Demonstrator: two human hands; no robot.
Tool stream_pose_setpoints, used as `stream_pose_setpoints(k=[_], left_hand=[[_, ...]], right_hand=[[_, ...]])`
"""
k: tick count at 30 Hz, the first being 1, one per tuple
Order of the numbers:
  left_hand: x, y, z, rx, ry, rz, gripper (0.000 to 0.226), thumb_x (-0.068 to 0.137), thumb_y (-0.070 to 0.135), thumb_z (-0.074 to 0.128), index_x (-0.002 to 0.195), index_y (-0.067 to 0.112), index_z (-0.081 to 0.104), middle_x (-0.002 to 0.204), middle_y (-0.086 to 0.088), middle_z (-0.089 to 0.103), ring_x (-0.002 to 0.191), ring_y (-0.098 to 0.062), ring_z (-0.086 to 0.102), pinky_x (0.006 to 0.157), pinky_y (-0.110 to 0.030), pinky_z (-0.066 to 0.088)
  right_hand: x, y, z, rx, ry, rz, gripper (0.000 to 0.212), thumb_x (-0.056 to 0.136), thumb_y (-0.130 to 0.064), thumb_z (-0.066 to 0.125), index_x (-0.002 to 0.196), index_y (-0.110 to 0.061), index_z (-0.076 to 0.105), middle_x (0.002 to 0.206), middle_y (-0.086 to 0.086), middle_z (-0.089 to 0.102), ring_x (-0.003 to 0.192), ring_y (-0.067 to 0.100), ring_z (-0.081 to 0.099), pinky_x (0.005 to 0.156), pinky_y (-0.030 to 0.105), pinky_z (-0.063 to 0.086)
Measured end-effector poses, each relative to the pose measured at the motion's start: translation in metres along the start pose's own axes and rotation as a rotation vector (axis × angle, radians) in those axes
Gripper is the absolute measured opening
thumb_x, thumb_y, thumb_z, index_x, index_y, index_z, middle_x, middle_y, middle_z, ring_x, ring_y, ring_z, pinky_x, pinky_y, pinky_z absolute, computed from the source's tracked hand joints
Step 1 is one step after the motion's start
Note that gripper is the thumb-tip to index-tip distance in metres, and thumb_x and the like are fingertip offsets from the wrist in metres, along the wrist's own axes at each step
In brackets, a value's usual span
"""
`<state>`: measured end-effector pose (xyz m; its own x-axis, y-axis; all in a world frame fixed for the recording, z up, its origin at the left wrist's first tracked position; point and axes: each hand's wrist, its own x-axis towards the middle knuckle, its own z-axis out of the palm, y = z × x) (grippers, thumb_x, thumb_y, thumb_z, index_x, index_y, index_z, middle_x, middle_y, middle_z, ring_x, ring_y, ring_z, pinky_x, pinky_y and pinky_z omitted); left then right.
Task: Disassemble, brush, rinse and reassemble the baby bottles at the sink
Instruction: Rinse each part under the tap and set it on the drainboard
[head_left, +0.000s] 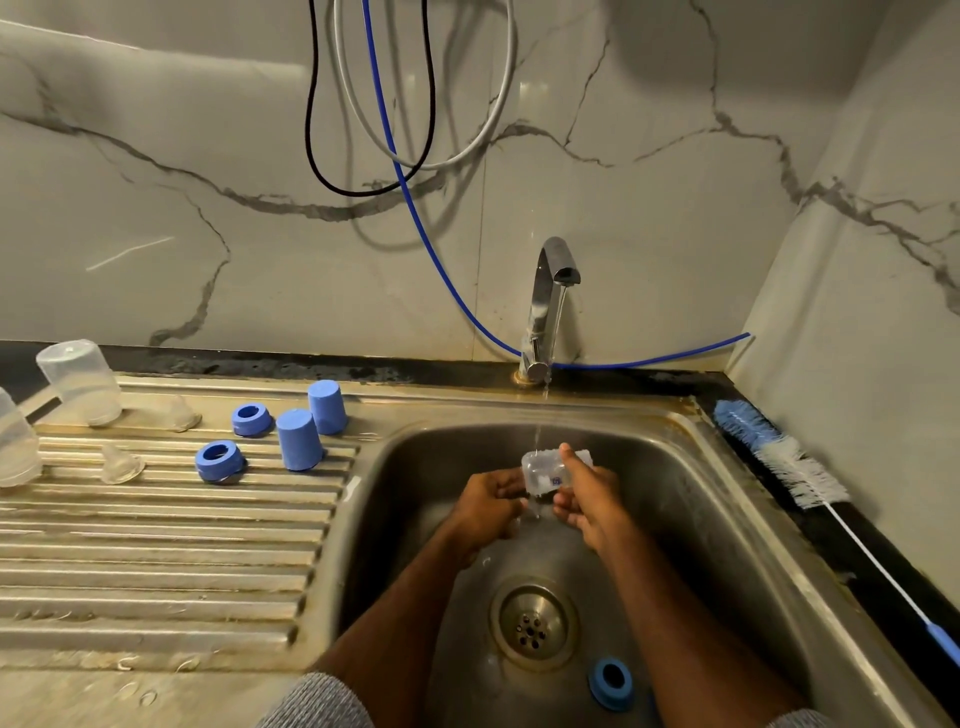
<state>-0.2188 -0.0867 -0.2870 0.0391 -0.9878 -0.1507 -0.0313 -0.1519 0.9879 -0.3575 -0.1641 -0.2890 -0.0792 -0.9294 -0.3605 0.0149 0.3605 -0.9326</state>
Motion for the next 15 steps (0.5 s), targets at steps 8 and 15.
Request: stream_pose_setpoints(k=[8,15], left_hand=[[-0.003,0.005,0.003,0.049,-0.058,0.020,0.048,0.097,0.007,0.055,0.129,0.044,0.057,0.117,0.005,0.070,0.105,-0.014,0.068,0.079,-0.035,0.060],[0.000,0.001,0.004,0.102,0.017,-0.029,0.024,0.105,0.028,0.050,0.118,0.018,0.067,0.111,-0.005,0.073,0.102,-0.018,0.070,0.074,-0.035,0.057]], right_hand=[[-0.002,0.003,0.003,0.006,-0.074,0.020,0.038,0.097,-0.051,0.056,0.104,-0.014,0.063,0.078,0.011,0.063,0.072,0.021,0.060,0.085,0.042,0.058],[-0.009,0.001,0.001,-0.135,-0.055,-0.090,0.032,0.096,-0.048,0.059,0.099,-0.017,0.064,0.079,0.008,0.067,0.066,0.016,0.059,0.069,0.033,0.054]])
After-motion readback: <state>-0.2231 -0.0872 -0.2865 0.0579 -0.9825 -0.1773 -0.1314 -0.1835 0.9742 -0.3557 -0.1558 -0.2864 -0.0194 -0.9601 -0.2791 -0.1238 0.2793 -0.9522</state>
